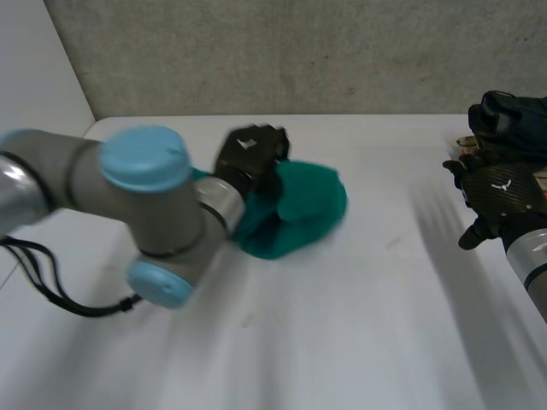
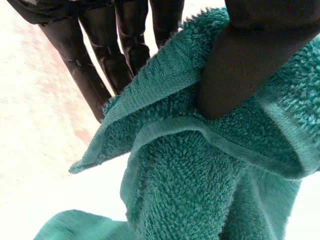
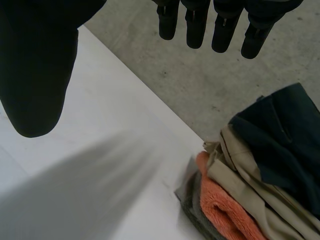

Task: Fold the laundry.

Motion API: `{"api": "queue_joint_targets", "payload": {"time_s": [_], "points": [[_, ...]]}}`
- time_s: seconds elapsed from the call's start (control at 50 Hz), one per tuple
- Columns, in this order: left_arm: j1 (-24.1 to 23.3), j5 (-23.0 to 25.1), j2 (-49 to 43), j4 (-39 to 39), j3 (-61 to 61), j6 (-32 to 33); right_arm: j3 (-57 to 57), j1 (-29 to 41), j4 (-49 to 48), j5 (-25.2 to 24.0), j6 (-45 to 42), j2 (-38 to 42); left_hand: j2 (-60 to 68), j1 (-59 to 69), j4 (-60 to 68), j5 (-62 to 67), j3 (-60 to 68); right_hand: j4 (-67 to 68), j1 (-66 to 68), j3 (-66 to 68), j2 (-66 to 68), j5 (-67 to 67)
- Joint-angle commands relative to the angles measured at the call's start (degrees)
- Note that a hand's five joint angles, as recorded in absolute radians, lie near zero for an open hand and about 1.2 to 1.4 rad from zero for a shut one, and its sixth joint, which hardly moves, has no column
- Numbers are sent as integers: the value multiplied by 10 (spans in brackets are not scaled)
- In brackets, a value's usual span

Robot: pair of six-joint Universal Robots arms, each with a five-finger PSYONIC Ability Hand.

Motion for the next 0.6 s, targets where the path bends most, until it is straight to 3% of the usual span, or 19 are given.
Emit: {"api": "queue_joint_targets", "payload": {"time_s": [0.02,0.12,0.24,0.3,0.42,0.5,0.6], "points": [[-46,-18,-19,-25,16,5,-1,0,8,13,0,1,-438,-408,-438,-404,-436,-22,-32,-21,-22,-25],[-35,-20,47,-41,-24,9,-5,3,31,13,2,-3,-483,-454,-483,-450,-481,-22,-32,-21,-22,-25],[68,-8,120,-33,-101,37,-19,46,108,11,18,-24,-478,-449,-478,-445,-476,-22,-32,-21,-22,-25],[112,25,122,-26,-113,71,-32,75,151,13,48,-25,-478,-449,-478,-445,-476,-22,-32,-21,-22,-25],[196,136,49,-21,-101,175,-68,152,256,12,156,-25,-478,-449,-478,-445,-476,-22,-32,-21,-22,-25],[235,185,-8,-22,-63,242,-77,196,264,13,214,-12,-480,-450,-480,-446,-478,-22,-32,-21,-22,-25],[244,223,-72,-26,-20,282,-102,261,232,26,238,54,-480,-450,-480,-446,-478,-22,-32,-21,-22,-25]]}}
